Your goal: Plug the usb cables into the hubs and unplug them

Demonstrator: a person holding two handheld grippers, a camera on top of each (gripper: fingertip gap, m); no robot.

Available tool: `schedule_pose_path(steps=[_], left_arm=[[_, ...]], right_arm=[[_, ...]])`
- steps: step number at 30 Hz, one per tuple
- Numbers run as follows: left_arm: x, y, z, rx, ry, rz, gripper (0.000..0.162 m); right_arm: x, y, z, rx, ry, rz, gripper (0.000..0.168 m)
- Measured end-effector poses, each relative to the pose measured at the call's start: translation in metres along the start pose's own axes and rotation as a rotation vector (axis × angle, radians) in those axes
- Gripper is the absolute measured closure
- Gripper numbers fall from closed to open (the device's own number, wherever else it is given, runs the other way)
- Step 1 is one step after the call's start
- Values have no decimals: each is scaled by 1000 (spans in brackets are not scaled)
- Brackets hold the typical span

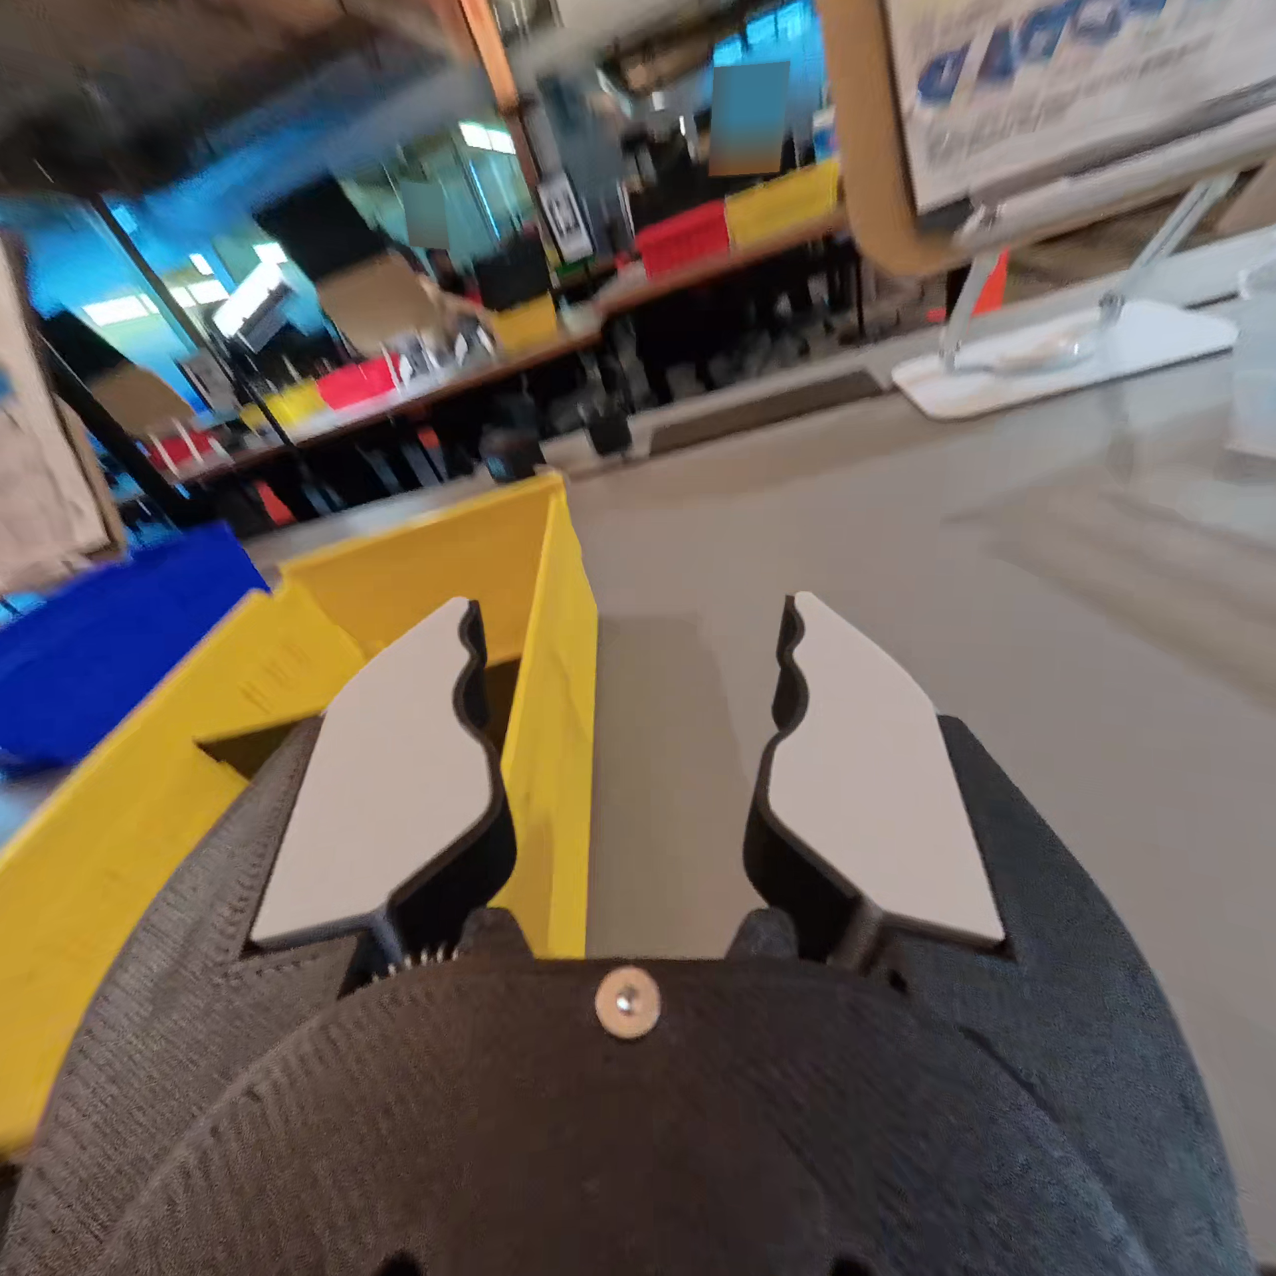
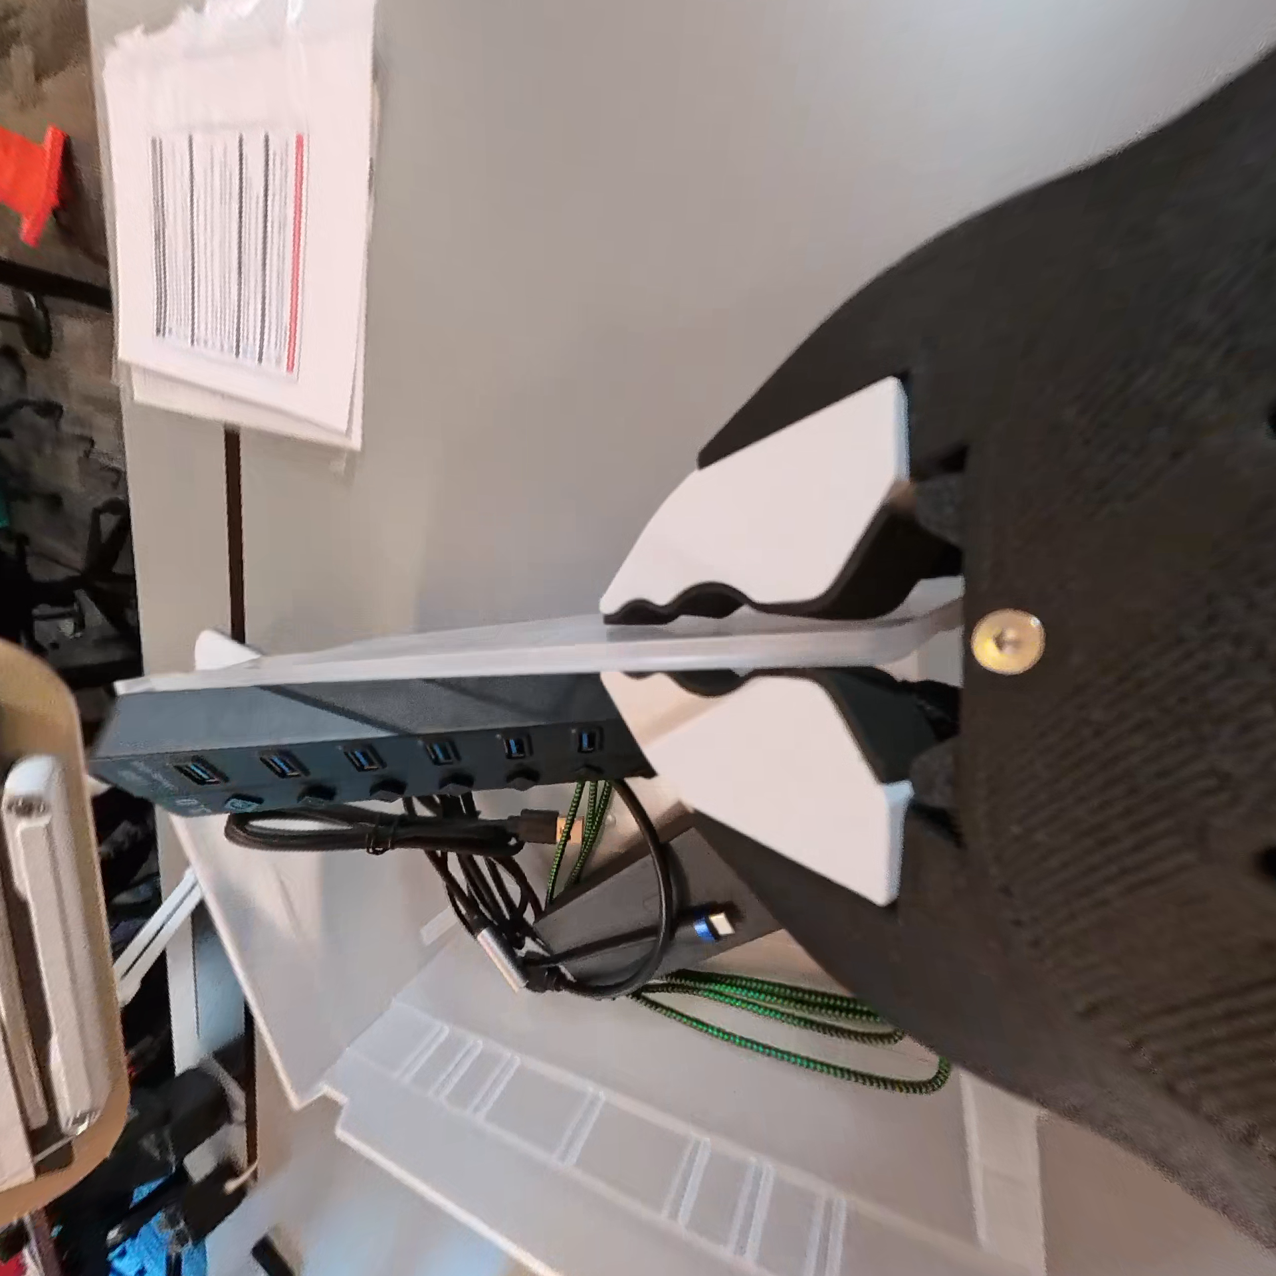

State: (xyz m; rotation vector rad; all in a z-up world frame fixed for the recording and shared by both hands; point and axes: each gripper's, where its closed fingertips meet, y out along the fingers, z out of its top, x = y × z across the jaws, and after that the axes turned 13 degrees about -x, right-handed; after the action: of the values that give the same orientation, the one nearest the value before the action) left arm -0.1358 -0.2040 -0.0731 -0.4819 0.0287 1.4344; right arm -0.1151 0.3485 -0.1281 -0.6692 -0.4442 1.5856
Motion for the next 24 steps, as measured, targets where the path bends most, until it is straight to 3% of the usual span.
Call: schedule_pose_path(steps=[4, 10, 13, 14, 18, 24], left_arm=[[-8, 12, -42, -132, -69, -36, 82], [-21, 16, -53, -132, -29, 32, 115], [-29, 18, -51, -111, -61, 34, 141], [-33, 18, -52, -114, -99, 26, 158], [-36, 16, -51, -97, -264, -87, 157], [-29, 12, -49, -120, -103, -42, 158]], right_arm=[[-41, 20, 6, -22, -94, 7, 161], [-102, 52, -6, -102, -215, 79, 163], [-130, 56, -9, -93, -234, 138, 156], [-139, 56, -10, -89, -239, 165, 153], [-167, 49, -17, -82, -250, 266, 140], [-172, 36, -26, -90, -275, 304, 128]])
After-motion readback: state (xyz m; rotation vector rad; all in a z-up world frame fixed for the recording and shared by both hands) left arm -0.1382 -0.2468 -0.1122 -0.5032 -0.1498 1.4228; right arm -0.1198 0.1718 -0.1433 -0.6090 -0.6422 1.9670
